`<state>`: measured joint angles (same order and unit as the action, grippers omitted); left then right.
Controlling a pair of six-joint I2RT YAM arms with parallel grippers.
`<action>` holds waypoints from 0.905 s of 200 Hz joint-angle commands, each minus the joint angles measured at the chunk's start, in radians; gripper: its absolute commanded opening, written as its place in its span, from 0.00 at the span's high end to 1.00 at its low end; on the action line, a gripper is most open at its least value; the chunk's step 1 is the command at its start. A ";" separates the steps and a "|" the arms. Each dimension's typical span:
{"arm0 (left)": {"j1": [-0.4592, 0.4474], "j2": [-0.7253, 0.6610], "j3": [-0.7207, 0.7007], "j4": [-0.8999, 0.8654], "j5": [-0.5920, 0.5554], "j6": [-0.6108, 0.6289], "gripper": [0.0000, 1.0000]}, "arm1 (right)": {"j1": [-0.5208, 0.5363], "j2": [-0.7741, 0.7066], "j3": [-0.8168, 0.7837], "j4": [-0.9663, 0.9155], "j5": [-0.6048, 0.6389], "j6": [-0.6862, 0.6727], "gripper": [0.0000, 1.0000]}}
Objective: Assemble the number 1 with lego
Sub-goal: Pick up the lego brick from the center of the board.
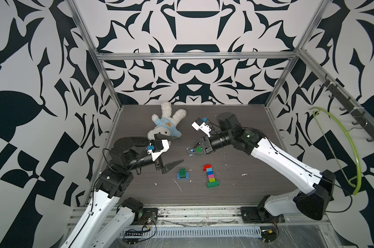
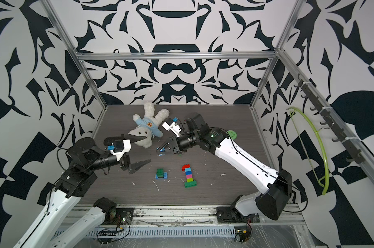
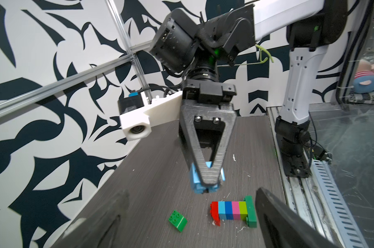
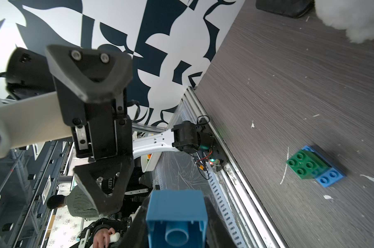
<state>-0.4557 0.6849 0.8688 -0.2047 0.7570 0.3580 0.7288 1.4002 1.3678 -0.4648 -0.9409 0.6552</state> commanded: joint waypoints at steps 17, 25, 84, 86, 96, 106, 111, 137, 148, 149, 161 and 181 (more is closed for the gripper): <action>-0.048 0.012 0.024 0.014 0.016 0.014 0.07 | 0.010 -0.013 0.030 0.201 -0.049 0.102 1.00; -0.065 0.014 0.021 0.023 -0.013 0.003 0.07 | 0.017 -0.008 0.031 0.222 -0.047 0.112 1.00; -0.138 0.007 -0.049 0.135 -0.177 -0.049 0.14 | 0.064 0.012 0.030 0.367 -0.044 0.197 1.00; -0.138 0.007 -0.051 0.139 -0.179 -0.049 0.14 | 0.063 0.013 0.030 0.370 -0.044 0.199 1.00; -0.138 0.004 -0.058 0.157 -0.185 -0.058 0.20 | 0.066 0.011 0.028 0.375 -0.045 0.204 1.00; -0.138 0.002 -0.066 0.173 -0.191 -0.062 0.22 | 0.066 0.008 0.025 0.378 -0.044 0.207 1.00; -0.138 0.001 -0.068 0.177 -0.192 -0.062 0.23 | 0.066 0.007 0.024 0.380 -0.042 0.208 1.00; -0.138 -0.001 -0.075 0.182 -0.197 -0.063 0.29 | 0.066 0.002 0.017 0.395 -0.040 0.218 1.00; -0.138 -0.004 -0.078 0.182 -0.195 -0.064 0.32 | 0.066 0.000 0.014 0.399 -0.038 0.219 1.00; -0.138 -0.004 -0.079 0.182 -0.195 -0.064 0.32 | 0.066 0.000 0.014 0.399 -0.039 0.219 1.00; -0.138 -0.008 -0.083 0.183 -0.195 -0.064 0.34 | 0.066 0.001 0.014 0.398 -0.038 0.221 1.00; -0.138 -0.013 -0.088 0.190 -0.196 -0.063 0.37 | 0.066 0.000 0.012 0.400 -0.038 0.221 1.00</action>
<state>-0.5903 0.6846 0.8024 -0.0437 0.5648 0.3004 0.7929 1.4242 1.3678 -0.1272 -0.9653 0.8669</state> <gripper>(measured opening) 0.642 0.334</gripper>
